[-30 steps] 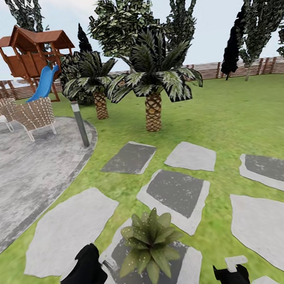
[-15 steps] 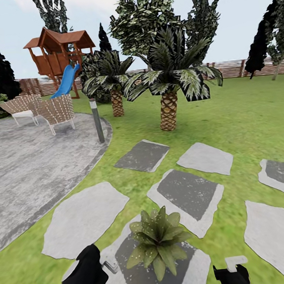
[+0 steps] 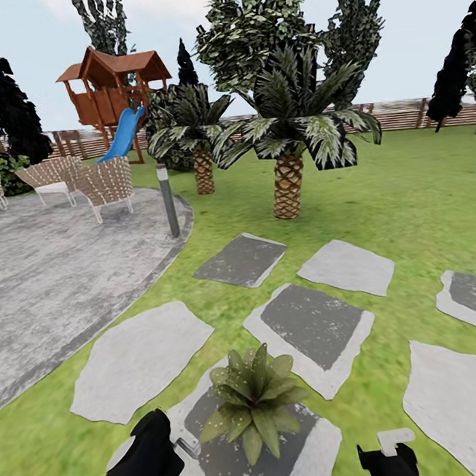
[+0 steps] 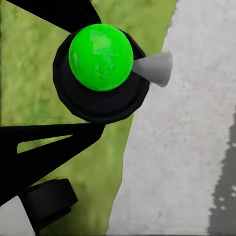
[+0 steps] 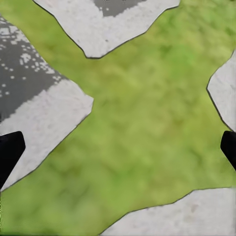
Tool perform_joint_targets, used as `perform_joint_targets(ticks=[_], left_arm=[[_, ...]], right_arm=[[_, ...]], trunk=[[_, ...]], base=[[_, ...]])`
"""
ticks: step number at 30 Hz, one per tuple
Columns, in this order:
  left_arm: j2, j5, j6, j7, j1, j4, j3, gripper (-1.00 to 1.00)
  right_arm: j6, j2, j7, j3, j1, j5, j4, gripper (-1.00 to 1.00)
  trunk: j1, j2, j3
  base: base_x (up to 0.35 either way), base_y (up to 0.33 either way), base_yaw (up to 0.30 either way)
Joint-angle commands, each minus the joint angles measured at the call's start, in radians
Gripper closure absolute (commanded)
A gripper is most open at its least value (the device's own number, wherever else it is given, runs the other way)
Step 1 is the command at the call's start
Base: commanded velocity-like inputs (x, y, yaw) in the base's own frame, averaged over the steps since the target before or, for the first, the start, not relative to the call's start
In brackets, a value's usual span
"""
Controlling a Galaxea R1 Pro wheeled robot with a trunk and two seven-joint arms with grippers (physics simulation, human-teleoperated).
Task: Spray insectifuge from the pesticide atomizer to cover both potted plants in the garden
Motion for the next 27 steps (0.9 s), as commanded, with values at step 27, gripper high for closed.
perform_joint_targets(ticks=[27], left_arm=[[-0.018, -0.005, -0.001, -0.01, -0.001, -0.014, 0.008, 1.0]], right_arm=[[-0.006, -0.001, -0.003, -0.009, -0.001, 0.009, 0.0, -1.0]], trunk=[[0.0, 0.0, -0.001]], base=[[-0.025, -0.164, 0.117]])
